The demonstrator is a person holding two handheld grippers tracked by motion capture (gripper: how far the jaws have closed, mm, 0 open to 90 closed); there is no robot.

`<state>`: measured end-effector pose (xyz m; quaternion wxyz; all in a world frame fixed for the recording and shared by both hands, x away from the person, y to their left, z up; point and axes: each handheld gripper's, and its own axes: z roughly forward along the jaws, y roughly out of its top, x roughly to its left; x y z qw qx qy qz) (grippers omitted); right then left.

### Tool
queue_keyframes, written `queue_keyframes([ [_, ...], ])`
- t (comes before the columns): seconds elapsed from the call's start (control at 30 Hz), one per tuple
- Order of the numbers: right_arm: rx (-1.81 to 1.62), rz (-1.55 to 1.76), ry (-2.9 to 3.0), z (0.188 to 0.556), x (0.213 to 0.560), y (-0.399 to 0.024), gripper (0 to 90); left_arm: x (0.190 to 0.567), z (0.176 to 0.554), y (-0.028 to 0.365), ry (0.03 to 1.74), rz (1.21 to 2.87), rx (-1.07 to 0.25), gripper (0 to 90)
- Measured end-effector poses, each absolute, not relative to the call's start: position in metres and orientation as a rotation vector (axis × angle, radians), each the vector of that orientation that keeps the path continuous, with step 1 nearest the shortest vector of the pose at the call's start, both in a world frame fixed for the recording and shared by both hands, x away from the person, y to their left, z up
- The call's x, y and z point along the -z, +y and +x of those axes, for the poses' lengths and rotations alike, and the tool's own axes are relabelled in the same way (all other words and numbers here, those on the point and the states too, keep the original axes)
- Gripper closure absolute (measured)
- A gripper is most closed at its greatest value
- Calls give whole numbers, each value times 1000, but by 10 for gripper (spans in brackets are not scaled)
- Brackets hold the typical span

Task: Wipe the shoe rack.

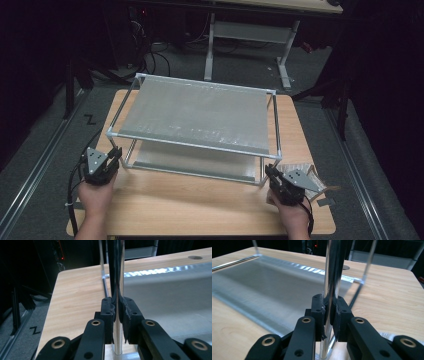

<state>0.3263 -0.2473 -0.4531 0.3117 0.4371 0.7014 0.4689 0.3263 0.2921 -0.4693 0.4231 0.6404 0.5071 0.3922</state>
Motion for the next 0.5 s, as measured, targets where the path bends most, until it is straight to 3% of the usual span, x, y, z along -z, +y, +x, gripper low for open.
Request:
queue_keyframes([
  [0.5, -1176, 1213, 1818, 363, 450, -250, 804, 470, 304, 284, 1224, 1636, -982, 797],
])
